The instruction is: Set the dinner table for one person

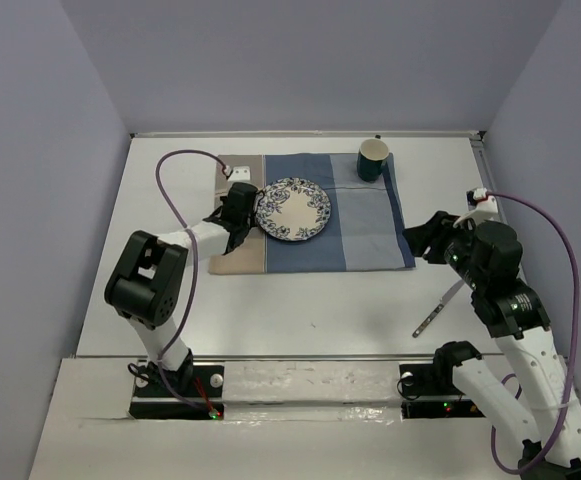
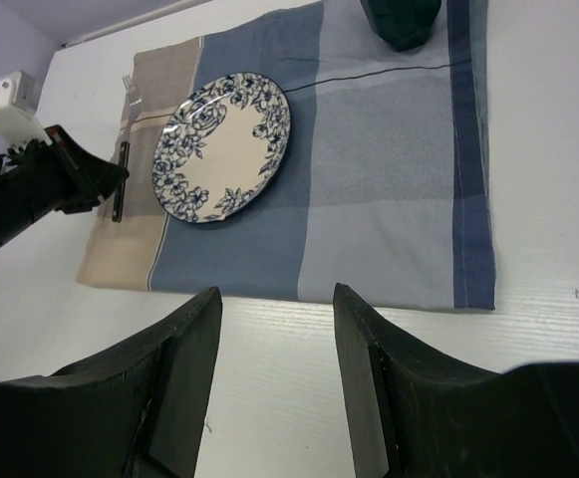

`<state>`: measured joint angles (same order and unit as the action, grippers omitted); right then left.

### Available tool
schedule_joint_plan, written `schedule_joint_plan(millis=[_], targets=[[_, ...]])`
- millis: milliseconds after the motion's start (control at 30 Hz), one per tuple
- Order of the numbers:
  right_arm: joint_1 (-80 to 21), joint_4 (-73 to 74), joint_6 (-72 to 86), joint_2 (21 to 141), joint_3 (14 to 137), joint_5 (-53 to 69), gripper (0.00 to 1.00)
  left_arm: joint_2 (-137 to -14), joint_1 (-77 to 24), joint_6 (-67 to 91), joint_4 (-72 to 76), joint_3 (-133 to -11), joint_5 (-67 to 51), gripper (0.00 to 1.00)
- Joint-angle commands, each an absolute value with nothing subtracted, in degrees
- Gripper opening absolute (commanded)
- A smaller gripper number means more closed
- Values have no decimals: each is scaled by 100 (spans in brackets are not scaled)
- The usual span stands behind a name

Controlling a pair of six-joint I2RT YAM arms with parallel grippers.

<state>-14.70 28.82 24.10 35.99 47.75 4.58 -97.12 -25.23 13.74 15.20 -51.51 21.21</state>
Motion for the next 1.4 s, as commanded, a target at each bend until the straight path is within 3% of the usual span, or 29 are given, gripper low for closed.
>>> schedule_joint_plan(millis=[0,767,1000,1233,1367], targets=[[-1503,2514,2461,3516,4650,571,54,-10001,-2382,1256,1548,-5712,1969,0],[-1503,2496,2514,3489,4588,563,54,-10652,-2145,1503,993,-6021,1564,0],[-1503,2505,2549,3577,4588,536,56,-10494,-2153,1564,958,-5924,1635,46],[-1503,2540,2610,3577,4535,422,56,-10152,-2145,1652,879,-5915,1784,76],[-1503,2601,2689,3612,4491,256,58,-9581,-2153,1714,853,-5906,1697,88]])
